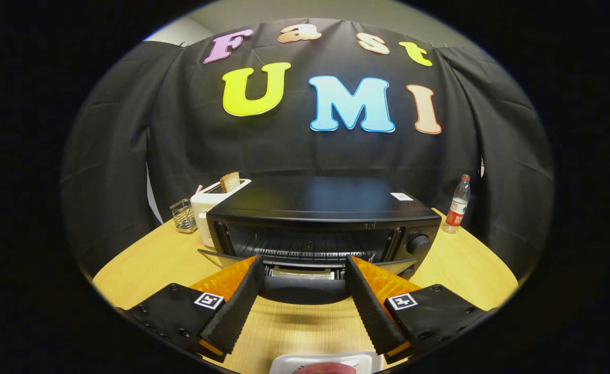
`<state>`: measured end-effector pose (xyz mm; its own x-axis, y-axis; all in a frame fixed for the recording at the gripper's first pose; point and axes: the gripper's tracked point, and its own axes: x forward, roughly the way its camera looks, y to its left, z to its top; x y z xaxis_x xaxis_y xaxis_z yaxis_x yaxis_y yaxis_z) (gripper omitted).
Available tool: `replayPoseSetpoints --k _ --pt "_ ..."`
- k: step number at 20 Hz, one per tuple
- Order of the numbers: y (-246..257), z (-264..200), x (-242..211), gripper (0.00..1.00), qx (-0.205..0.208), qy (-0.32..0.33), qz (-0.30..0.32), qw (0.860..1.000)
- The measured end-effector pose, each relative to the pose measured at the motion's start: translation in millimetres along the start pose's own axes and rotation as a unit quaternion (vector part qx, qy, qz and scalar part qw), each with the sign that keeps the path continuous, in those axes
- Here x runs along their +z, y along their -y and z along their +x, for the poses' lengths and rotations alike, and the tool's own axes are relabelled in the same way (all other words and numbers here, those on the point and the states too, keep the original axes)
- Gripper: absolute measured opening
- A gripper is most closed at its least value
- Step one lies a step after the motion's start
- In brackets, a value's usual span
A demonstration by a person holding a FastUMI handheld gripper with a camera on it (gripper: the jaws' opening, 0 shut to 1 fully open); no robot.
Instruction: Open the toaster oven, put the food inside, and close the toaster oven door.
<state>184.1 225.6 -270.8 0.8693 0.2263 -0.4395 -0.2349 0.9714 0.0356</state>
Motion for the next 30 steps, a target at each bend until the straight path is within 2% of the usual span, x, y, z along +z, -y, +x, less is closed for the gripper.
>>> replayPoseSetpoints --k 14,21,30 --pt "-3 -24 -45 0.99 -0.006 -0.051 -0.012 0.999" --pt "-7 -36 -79 0.98 -0.002 -0.109 -0.023 0.994" --pt "2 -87 -81 0.98 -0.003 -0.121 0.014 0.993"
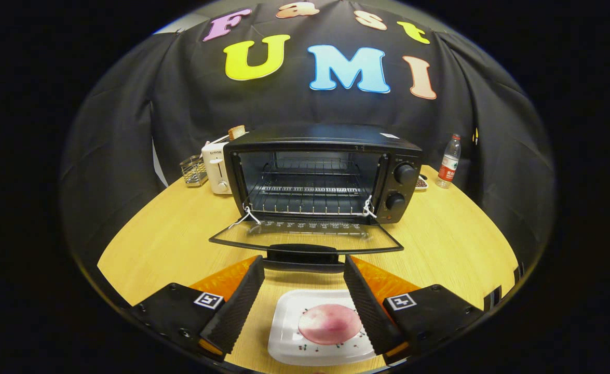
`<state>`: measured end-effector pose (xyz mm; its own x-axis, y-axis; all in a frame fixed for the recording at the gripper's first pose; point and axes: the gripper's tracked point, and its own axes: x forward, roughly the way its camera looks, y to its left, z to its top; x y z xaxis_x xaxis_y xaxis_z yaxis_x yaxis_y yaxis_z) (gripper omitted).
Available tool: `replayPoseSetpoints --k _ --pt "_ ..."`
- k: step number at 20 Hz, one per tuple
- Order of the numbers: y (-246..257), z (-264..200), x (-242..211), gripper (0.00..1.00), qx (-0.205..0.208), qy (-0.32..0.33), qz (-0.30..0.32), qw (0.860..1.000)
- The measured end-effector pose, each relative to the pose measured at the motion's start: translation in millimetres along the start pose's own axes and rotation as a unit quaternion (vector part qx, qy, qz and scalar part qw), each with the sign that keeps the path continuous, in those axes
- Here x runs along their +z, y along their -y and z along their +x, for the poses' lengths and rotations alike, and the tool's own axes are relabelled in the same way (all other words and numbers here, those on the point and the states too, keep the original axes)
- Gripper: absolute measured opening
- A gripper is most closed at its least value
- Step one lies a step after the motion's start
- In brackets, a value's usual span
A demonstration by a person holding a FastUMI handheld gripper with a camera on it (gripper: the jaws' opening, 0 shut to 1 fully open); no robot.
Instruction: Open the toaster oven, put the food inside, and close the toaster oven door.
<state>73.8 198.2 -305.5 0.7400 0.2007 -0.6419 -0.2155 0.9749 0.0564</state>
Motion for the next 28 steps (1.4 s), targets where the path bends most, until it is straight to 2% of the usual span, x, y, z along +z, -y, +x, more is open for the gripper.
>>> replayPoseSetpoints --k 3,10,18,24,27,28 --pt "11 -20 -14 0.98 -0.002 -0.024 0.022 0.999" --pt "44 -44 -39 0.98 0.035 -0.115 0.084 0.989" --pt "77 -26 -84 0.99 0.088 -0.243 0.136 0.956" --pt "83 -2 -101 0.91 0.117 -0.310 0.149 0.932" --pt "82 -1 -113 0.80 0.134 -0.350 0.137 0.917" --pt "81 2 -112 0.80 0.139 -0.353 0.137 0.915"
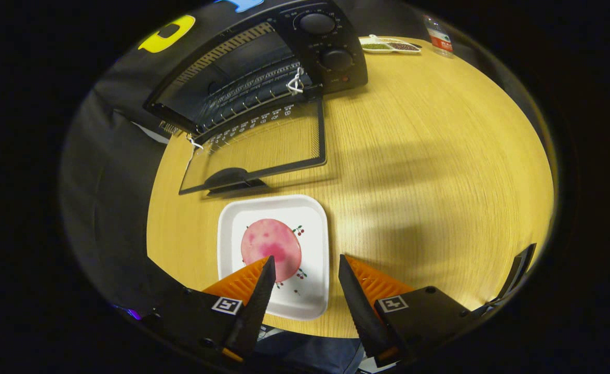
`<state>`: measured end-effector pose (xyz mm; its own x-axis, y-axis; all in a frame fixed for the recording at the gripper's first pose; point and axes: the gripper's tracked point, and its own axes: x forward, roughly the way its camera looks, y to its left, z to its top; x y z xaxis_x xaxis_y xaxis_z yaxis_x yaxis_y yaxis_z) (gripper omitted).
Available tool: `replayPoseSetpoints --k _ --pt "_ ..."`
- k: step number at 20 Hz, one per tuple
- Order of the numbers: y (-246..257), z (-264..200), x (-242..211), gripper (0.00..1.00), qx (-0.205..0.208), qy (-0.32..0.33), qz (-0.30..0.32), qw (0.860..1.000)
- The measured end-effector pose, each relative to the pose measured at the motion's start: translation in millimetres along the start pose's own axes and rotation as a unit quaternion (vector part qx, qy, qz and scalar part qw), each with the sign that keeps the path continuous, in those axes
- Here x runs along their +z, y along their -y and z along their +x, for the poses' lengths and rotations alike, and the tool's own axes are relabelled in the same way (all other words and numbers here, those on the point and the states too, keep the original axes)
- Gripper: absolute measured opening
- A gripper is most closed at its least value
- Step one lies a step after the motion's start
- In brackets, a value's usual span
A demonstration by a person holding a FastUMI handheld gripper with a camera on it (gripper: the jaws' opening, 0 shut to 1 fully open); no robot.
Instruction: Open the toaster oven, put the food inside, and close the toaster oven door.
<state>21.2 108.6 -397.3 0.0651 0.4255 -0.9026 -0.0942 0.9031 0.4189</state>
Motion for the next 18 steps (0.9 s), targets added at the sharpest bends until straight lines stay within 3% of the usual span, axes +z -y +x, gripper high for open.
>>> replayPoseSetpoints --k 4,5,7,8,13,18 --pt "8 3 0 0.31 0.006 -0.037 0.004 0.999" --pt "14 5 0 0.29 0.000 -0.046 0.002 0.999" --pt "17 -4 1 0.04 0.009 -0.058 0.017 0.998" --pt "15 17 -1 0.03 0.016 -0.061 0.016 0.998" --pt "8 8 -5 0.01 0.041 -0.070 0.008 0.997" --pt "-16 -2 -14 0.02 0.096 -0.070 0.002 0.993"
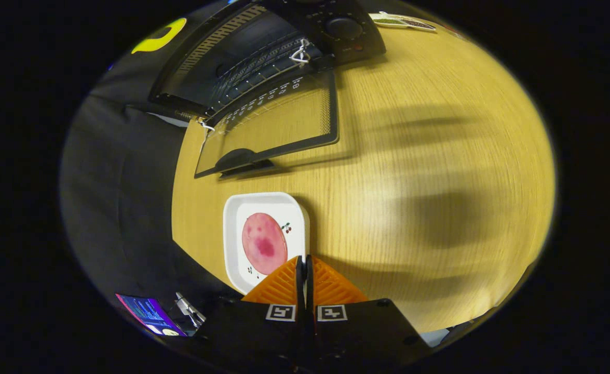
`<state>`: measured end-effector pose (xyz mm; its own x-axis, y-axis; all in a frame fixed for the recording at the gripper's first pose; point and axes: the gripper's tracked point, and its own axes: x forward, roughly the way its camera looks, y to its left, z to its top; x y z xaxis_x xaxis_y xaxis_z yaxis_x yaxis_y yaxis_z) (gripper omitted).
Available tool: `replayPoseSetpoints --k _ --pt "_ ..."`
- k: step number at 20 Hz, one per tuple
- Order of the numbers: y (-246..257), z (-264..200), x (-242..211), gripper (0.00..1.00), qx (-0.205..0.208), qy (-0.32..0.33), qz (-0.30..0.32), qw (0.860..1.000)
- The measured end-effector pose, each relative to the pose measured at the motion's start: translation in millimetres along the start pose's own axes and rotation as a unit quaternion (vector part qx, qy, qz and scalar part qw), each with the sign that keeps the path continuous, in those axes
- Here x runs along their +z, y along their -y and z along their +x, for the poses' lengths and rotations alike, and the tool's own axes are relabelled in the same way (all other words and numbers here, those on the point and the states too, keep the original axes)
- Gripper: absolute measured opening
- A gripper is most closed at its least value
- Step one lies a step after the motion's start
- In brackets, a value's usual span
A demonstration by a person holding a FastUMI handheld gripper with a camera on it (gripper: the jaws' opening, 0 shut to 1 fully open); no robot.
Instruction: Open the toaster oven, put the food inside, and close the toaster oven door.
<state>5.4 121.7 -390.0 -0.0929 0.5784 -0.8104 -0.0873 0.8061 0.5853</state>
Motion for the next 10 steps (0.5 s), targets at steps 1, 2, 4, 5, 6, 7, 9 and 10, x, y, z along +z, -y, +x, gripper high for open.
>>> replayPoseSetpoints --k 1,2,4,5,6,7,9,10 --pt "-2 -2 0 0.02 0.005 0.002 0.001 1.000" --pt "-6 -4 -1 0.02 0.012 0.003 0.002 1.000" --pt "-15 -8 1 0.01 0.031 0.009 0.011 0.999" --pt "-21 -11 2 0.01 0.043 0.016 0.017 0.999" --pt "-28 -15 5 0.01 0.056 0.023 0.025 0.998" --pt "-34 -18 8 0.01 0.068 0.031 0.034 0.997" --pt "-45 -25 18 0.01 0.082 0.056 0.055 0.994" --pt "-48 -28 26 0.01 0.085 0.073 0.068 0.991"
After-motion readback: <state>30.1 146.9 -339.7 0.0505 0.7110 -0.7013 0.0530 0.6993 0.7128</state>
